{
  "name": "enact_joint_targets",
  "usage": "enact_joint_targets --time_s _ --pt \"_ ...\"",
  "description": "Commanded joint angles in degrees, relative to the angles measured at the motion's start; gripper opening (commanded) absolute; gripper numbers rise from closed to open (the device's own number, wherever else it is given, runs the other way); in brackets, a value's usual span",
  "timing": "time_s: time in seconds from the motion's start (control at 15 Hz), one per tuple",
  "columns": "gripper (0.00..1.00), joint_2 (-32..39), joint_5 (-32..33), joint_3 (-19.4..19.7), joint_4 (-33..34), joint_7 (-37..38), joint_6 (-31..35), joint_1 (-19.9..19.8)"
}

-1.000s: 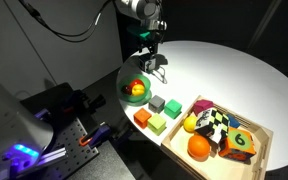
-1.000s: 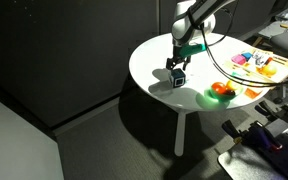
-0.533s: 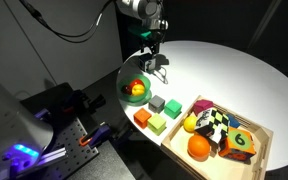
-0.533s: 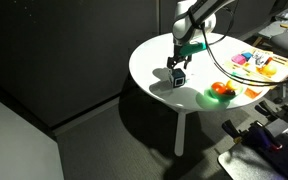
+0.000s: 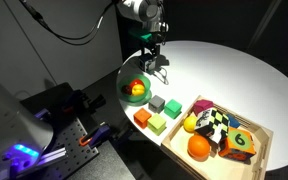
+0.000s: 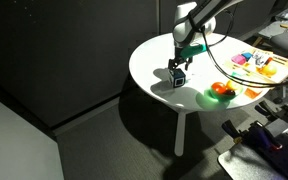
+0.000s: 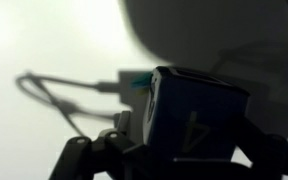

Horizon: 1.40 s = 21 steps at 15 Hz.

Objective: Put the blue dice on the tray

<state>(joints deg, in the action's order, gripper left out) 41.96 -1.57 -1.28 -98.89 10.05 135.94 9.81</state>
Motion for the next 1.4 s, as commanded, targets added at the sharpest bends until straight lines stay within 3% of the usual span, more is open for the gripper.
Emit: enact_joint_targets --time_s 0.0,0.53,1.0,1.33 --pt "1.0 1.1 1.0 0.4 1.9 1.3 -1.1 0.6" --pt "1.0 1.8 -0.6 -0.7 2.3 -0.9 -1.1 -1.4" --pt "1.0 2.1 -5.1 -5.5 2.3 -10.1 -1.8 -6.8" --pt "1.0 2.8 -6.6 -6.4 2.7 -13.0 -2.5 -8.7"
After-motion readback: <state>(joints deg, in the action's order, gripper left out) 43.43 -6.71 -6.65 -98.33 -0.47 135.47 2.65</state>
